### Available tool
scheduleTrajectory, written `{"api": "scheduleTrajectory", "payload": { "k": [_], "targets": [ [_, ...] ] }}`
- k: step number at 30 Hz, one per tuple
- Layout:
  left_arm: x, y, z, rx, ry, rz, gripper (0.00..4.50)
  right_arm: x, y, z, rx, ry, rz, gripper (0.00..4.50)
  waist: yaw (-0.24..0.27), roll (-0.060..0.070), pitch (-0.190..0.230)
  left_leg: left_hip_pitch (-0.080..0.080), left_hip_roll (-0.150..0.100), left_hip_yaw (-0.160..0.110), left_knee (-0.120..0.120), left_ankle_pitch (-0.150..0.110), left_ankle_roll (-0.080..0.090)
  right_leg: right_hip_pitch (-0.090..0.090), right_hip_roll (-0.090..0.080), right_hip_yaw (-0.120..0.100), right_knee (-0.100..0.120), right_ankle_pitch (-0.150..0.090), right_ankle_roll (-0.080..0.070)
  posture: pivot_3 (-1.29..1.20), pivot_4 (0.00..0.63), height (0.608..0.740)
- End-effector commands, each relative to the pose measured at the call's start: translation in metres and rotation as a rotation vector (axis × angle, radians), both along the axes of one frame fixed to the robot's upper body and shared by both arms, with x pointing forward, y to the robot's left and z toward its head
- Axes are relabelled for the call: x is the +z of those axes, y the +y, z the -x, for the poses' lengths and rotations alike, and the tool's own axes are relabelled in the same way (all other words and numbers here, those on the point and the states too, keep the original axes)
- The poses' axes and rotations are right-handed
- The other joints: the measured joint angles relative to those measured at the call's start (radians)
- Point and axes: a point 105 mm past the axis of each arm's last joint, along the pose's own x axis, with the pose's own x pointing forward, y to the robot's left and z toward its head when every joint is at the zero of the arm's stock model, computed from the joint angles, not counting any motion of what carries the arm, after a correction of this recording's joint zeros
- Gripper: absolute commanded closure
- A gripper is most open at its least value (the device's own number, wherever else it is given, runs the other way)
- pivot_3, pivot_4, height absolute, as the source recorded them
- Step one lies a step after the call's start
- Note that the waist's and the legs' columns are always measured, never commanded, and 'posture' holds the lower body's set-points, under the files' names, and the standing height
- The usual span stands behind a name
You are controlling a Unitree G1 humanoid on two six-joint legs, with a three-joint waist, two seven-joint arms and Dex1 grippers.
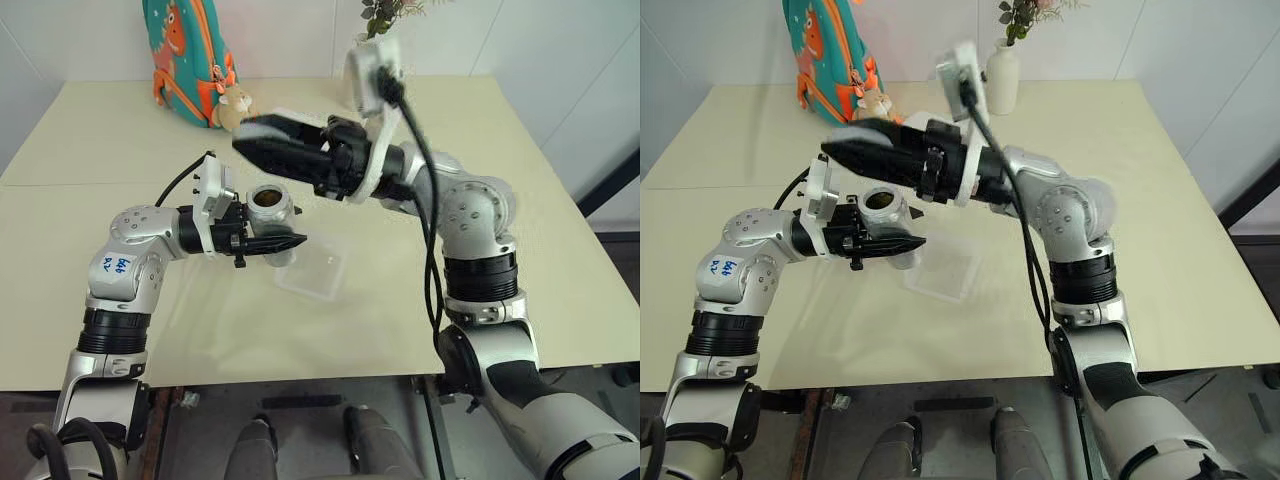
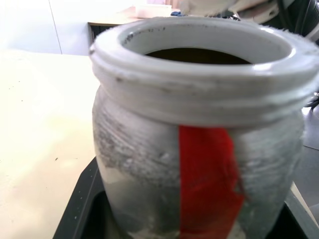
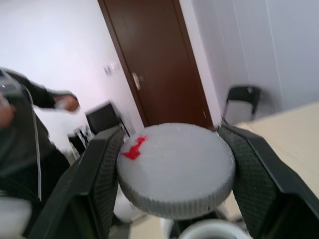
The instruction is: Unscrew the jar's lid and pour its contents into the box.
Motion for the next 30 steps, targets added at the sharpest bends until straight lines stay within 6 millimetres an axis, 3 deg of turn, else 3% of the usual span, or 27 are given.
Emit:
{"api": "scheduleTrajectory", "payload": {
  "k": [1, 4, 7, 12, 18, 21, 25, 28, 30],
  "targets": [
    [0.009, 0.003, 0.005, -0.003, -0.042, 0.01, 2.5, 0.005, -0.021, -0.008, -0.159, -0.087, -0.016, 1.43, 0.0, 0.0, 0.0, 0.0, 0.0, 0.0, 0.0, 0.0, 0.0, 0.0, 0.0, 0.0, 0.0, 0.0, 0.0, 0.0, 0.15, 0.74],
    [0.01, 0.008, 0.005, 0.015, -0.049, 0.013, 2.5, -0.02, -0.062, -0.041, -0.466, -0.15, 0.069, 1.43, 0.006, 0.0, 0.0, 0.0, 0.0, 0.0, 0.0, 0.0, 0.0, 0.0, 0.0, 0.0, -0.001, 0.0, 0.0, 0.0, 0.15, 0.74],
    [0.013, 0.015, 0.003, 0.045, -0.053, 0.018, 2.5, -0.056, -0.108, -0.06, -0.701, -0.244, 0.211, 1.43, 0.019, 0.0, 0.0, -0.001, 0.0, 0.0, 0.0, 0.0, 0.0, 0.0, 0.0, 0.0, -0.003, 0.0, 0.0, 0.0, 0.15, 0.74],
    [0.017, 0.026, -0.004, 0.089, -0.05, 0.039, 2.5, -0.125, -0.166, -0.069, -0.9, -0.174, 0.328, 1.43, 0.02, 0.0, 0.0, 0.0, 0.0, 0.002, -0.002, 0.0, 0.001, 0.0, 0.0, 0.001, -0.003, -0.001, 0.0, 0.0, 0.15, 0.74],
    [0.018, 0.024, -0.007, 0.086, -0.041, 0.053, 2.5, -0.178, -0.206, -0.073, -1.069, -0.053, 0.336, 1.43, 0.019, 0.0, 0.0, 0.0, 0.0, 0.002, 0.0, 0.0, 0.0, 0.0, 0.0, 0.002, -0.001, -0.001, 0.001, 0.0, 0.15, 0.74],
    [0.018, 0.021, -0.008, 0.081, -0.039, 0.055, 2.5, -0.19, -0.212, -0.072, -1.07, -0.034, 0.351, 1.43, 0.019, 0.0, 0.0, 0.001, 0.0, 0.002, 0.001, 0.0, 0.0, 0.0, 0.0, 0.003, -0.001, 0.0, 0.001, 0.0, 0.15, 0.74],
    [0.018, 0.02, -0.009, 0.076, -0.04, 0.048, 2.5, -0.187, -0.218, -0.071, -1.071, -0.013, 0.313, 0.81, 0.019, 0.0, 0.0, 0.001, 0.0, 0.002, 0.001, 0.0, 0.0, 0.001, 0.0, 0.003, -0.001, 0.0, 0.002, 0.0, 0.15, 0.74],
    [0.017, 0.02, -0.011, 0.081, -0.06, 0.027, 2.5, -0.159, -0.222, -0.068, -1.05, -0.048, 0.239, 0.07, 0.022, 0.0, 0.0, 0.001, 0.0, 0.002, 0.001, 0.0, 0.0, 0.001, 0.0, 0.003, -0.001, 0.0, 0.002, 0.0, 0.15, 0.74],
    [0.017, 0.02, -0.013, 0.091, -0.084, 0.01, 2.5, -0.14, -0.216, -0.059, -0.985, -0.123, 0.253, 0.07, 0.023, 0.0, 0.0, 0.001, 0.0, 0.002, 0.001, 0.0, 0.0, 0.001, 0.0, 0.003, -0.001, 0.0, 0.002, 0.0, 0.15, 0.74]
  ]
}}
